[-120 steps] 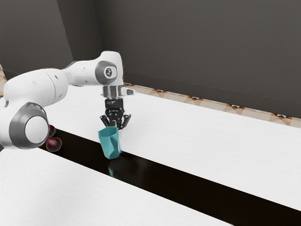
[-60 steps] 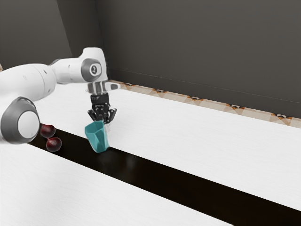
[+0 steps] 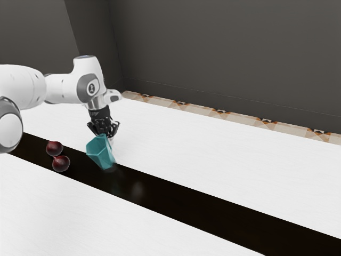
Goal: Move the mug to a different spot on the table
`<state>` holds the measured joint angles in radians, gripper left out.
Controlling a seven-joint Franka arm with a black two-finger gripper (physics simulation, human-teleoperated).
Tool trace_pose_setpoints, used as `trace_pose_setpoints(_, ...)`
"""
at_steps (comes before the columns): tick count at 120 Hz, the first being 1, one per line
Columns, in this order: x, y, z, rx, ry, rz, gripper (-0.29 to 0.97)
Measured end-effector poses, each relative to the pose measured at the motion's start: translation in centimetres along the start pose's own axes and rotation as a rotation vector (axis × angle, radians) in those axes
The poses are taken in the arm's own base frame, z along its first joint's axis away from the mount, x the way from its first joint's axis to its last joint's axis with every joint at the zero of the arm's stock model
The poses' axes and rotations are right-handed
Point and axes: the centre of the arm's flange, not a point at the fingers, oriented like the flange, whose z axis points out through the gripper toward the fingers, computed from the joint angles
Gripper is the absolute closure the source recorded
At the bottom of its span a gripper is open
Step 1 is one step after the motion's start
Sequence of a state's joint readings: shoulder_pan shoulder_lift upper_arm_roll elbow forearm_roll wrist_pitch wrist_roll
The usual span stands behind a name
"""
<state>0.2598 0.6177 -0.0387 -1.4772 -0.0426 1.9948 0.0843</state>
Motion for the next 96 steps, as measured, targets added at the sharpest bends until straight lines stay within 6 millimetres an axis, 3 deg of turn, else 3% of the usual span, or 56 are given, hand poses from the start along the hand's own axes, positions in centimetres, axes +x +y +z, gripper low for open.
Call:
trace_pose_setpoints(10,-0.2,-0.2,-0.5,0.041,0.02,0.0,0.73)
trace_pose_setpoints(50,-1.6,4.2,-0.9,0.309,-0.098,0.014,0.73)
trace_pose_setpoints(96,-3.8,4.9,1.2,0.151,-0.284,-0.126,0.73)
